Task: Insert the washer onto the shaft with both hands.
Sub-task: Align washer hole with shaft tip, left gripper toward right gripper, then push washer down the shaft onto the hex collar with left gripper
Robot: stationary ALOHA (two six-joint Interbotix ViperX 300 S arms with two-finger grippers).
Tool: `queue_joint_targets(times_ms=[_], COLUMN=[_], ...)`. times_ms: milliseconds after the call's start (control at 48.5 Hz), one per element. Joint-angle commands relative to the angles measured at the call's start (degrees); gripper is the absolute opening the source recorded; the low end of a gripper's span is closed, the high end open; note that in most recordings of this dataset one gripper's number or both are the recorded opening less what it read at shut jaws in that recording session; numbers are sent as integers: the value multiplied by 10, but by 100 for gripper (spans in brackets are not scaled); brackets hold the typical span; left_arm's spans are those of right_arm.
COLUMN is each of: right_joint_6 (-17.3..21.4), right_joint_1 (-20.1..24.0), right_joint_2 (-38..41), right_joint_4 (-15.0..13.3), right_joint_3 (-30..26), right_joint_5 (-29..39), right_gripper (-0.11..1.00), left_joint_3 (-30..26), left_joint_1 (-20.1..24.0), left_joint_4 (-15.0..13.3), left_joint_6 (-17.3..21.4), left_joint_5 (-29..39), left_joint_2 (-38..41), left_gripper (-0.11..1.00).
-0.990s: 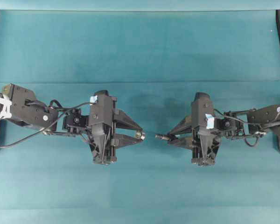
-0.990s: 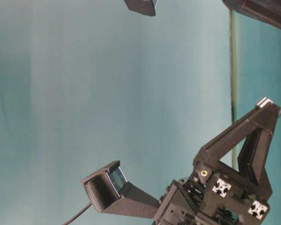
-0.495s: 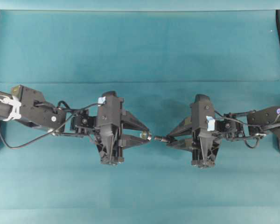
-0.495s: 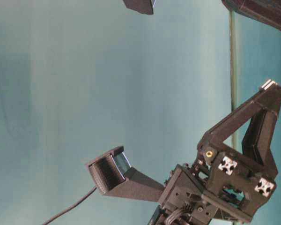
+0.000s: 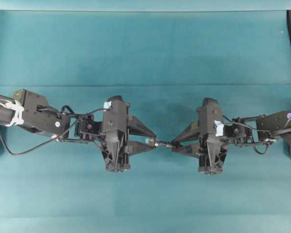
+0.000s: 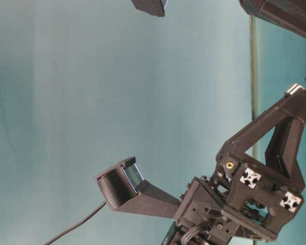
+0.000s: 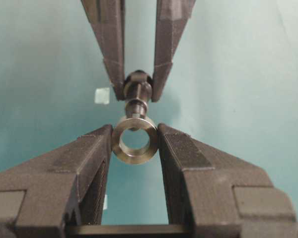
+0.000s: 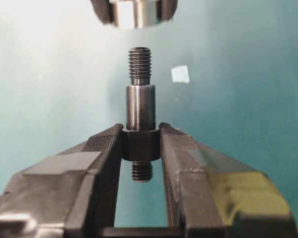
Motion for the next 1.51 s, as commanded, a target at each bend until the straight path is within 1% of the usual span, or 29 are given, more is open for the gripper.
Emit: queue_joint_targets(times_ms=[0,495,743,1485], right_joint_6=[4,4,4,4], right_joint_1=[3,5,4,4], right_joint_2=[-4,-4,-4,3], right_joint_4=[-2,-2,-2,-2], right_joint_3=[-9,-9,-9,-21], right_joint_5=[-8,-11,-11,-33], right_gripper=[-1,-1,-1,-1], left_joint_3=[-10,-28,-29,-41], left_joint_1=[-2,-3,-11,-11], left_joint_4=[1,1,1,1], left_joint_6=[-1,-1,-1,-1], left_joint_5=[-5,-5,-4,-4], left_joint_2=[-3,12,14,26], left_gripper=[35,35,35,35])
